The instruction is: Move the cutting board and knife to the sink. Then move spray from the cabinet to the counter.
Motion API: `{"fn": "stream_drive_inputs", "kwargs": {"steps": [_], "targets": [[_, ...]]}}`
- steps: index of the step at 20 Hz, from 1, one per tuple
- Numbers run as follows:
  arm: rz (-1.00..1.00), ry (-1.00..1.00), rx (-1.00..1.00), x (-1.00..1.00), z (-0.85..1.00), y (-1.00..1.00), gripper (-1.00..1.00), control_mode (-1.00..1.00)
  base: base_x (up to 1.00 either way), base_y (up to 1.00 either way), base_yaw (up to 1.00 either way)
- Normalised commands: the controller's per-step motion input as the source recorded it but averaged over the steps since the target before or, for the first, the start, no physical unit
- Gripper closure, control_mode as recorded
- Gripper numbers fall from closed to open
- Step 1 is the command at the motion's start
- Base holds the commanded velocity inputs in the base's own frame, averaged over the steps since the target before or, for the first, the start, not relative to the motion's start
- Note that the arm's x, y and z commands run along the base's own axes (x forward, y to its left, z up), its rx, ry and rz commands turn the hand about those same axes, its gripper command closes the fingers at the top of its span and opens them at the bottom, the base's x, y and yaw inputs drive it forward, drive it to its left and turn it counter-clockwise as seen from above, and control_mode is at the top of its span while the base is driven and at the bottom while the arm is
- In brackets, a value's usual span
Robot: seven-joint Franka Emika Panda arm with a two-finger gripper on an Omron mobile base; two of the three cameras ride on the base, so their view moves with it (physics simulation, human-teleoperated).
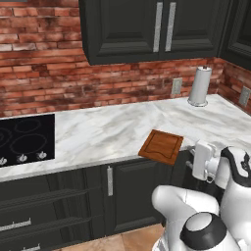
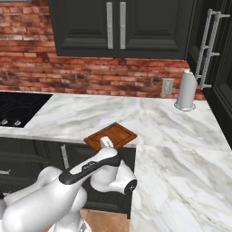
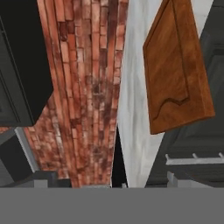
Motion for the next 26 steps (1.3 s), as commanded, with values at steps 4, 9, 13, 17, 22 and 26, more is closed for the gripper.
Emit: {"fn": "stream_drive_inputs", "kwargs": {"steps": [4, 9, 13, 17, 22, 26], "targets": [[0.0, -0.04, 0.0, 0.2, -0.19, 0.26, -1.0, -1.0, 0.0, 0.0, 0.0], [0.0, -0.02, -0.01, 0.04, -0.32, 0.14, -1.0, -1.0, 0.0, 0.0, 0.0], [0.0, 0.0, -0.03, 0.0, -0.27, 0.17, -1.0, -1.0, 0.0, 0.0, 0.0], [-0.02, 0.0, -0.01, 0.02, -0.15, 0.2, -1.0, -1.0, 0.0, 0.0, 0.0], [-0.03, 0.0, 0.0, 0.03, -0.08, 0.23, -1.0, -1.0, 0.0, 0.0, 0.0], [-0.03, 0.0, 0.0, 0.09, -0.04, 0.23, -1.0, -1.0, 0.0, 0.0, 0.0]]}}
